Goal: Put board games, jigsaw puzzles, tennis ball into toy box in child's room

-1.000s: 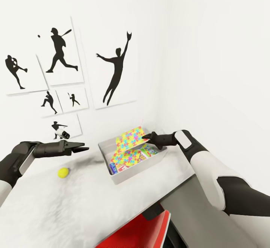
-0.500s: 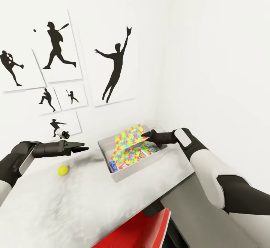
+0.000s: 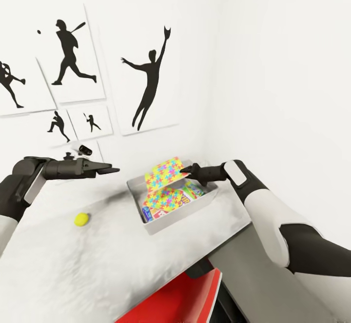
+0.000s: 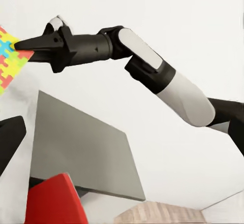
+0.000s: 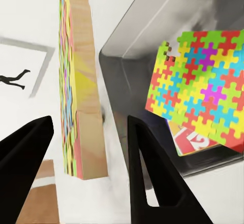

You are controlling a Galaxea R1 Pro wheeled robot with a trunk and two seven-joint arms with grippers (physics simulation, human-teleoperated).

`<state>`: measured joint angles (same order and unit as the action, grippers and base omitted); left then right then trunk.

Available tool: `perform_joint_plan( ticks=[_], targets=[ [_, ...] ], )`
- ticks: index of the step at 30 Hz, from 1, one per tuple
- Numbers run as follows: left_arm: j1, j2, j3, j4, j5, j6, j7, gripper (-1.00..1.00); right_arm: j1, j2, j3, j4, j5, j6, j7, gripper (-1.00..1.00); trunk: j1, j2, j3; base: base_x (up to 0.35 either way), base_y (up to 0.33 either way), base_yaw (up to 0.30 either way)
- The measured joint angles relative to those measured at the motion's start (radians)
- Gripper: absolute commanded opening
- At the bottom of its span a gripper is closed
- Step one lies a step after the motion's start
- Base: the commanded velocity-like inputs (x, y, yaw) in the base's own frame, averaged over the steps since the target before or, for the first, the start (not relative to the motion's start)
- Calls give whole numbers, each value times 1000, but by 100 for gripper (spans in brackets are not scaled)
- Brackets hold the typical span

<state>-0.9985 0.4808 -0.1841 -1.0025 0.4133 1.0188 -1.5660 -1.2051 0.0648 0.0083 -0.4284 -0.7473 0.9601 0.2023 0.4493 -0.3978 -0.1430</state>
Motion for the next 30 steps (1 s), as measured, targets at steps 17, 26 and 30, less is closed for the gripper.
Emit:
perform_joint_plan(
  ticks=[17,26,30],
  targets=[
    [-87,-4,1,-33,6,14,0,100,-7,8,43,-19,3,-10,-2,-100,0,0,-28,0,0,0],
    [-88,-5,1,-33,6,14,0,100,-6,8,44,-20,3,-10,-2,-100,0,0,-43,0,0,0],
    [-88,-5,1,-33,6,13,0,100,-6,8,44,-20,3,-10,-2,-100,0,0,-50,0,0,0]
  ],
)
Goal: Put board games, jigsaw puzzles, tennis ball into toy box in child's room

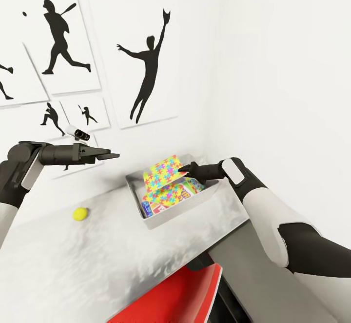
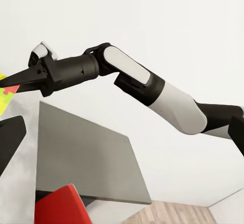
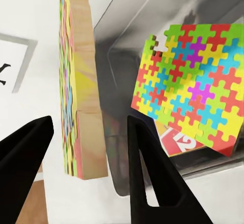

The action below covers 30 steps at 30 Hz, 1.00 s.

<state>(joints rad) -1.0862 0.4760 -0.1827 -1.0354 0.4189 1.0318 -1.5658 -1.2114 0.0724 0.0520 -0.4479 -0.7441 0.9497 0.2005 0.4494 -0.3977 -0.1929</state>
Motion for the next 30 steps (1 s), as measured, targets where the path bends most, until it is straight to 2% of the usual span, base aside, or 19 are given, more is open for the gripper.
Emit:
perform_joint_plan(
  ticks=[16,20,23,26,30],
  targets=[
    [0,-6,-6,-16,-3,0,0,100,-1,1,-2,-2,0,-2,0,-100,0,0,-27,0,0,0],
    [0,-44,-12,-86,-5,2,0,100,-1,1,-1,-20,-1,-2,0,-100,0,0,-33,0,0,0],
    [0,-103,-14,-152,-11,3,-1,100,-1,1,0,-28,-1,-1,0,-100,0,0,-38,0,0,0],
    [0,-136,-14,-175,-30,3,-1,100,-1,1,0,-30,-1,-1,0,-100,0,0,-43,0,0,0],
    [0,-149,-12,-185,-50,2,-1,100,-1,0,0,-30,0,0,1,-100,0,0,-50,0,0,0]
  ],
)
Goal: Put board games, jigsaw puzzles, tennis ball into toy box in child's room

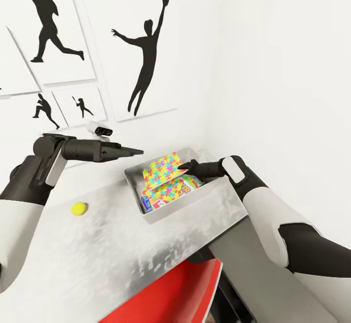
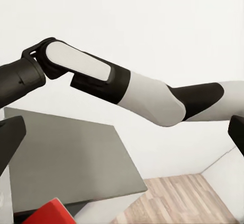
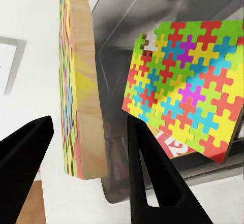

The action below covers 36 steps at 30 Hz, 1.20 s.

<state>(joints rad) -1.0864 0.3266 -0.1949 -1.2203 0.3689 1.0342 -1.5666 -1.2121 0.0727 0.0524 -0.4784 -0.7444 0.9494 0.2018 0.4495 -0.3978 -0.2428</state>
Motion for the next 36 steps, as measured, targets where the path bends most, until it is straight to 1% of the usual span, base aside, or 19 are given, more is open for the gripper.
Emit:
perform_joint_plan(
  ticks=[5,19,22,31,36],
  targets=[
    [0,0,3,1,-5,0,0,100,1,-1,0,0,0,0,0,-100,0,0,-8,0,0,0],
    [0,5,5,4,-6,0,0,100,0,-8,-2,-1,0,-2,-3,-100,0,0,-31,0,0,0],
    [0,5,5,4,-6,0,0,100,0,-10,-3,-5,-1,-3,-4,-100,0,0,-32,0,0,0],
    [0,6,5,4,-6,0,0,100,-2,-5,-3,-10,-2,-3,-7,-100,0,0,-32,0,0,0],
    [0,7,5,4,-6,0,0,100,-2,-5,-3,-37,-3,1,-8,-100,0,0,-32,0,0,0]
  ],
)
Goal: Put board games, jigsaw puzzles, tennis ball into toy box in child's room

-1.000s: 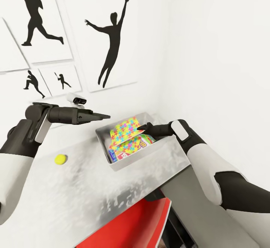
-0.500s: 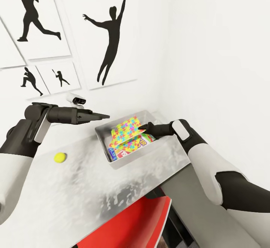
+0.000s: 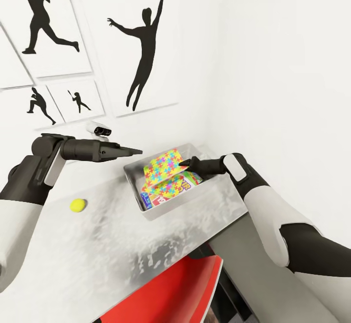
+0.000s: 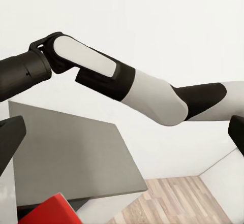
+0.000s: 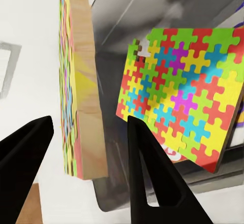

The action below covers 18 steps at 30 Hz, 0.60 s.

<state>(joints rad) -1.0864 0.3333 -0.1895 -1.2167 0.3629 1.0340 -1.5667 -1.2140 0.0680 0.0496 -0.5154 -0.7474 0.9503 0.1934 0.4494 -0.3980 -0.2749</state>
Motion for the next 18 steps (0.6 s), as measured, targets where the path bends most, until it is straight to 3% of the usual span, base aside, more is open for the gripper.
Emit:
perform_joint_plan(
  ticks=[18],
  targets=[
    [0,8,1,0,0,0,0,100,0,-7,0,-31,2,7,0,-100,0,0,-24,0,0,0]
  ],
)
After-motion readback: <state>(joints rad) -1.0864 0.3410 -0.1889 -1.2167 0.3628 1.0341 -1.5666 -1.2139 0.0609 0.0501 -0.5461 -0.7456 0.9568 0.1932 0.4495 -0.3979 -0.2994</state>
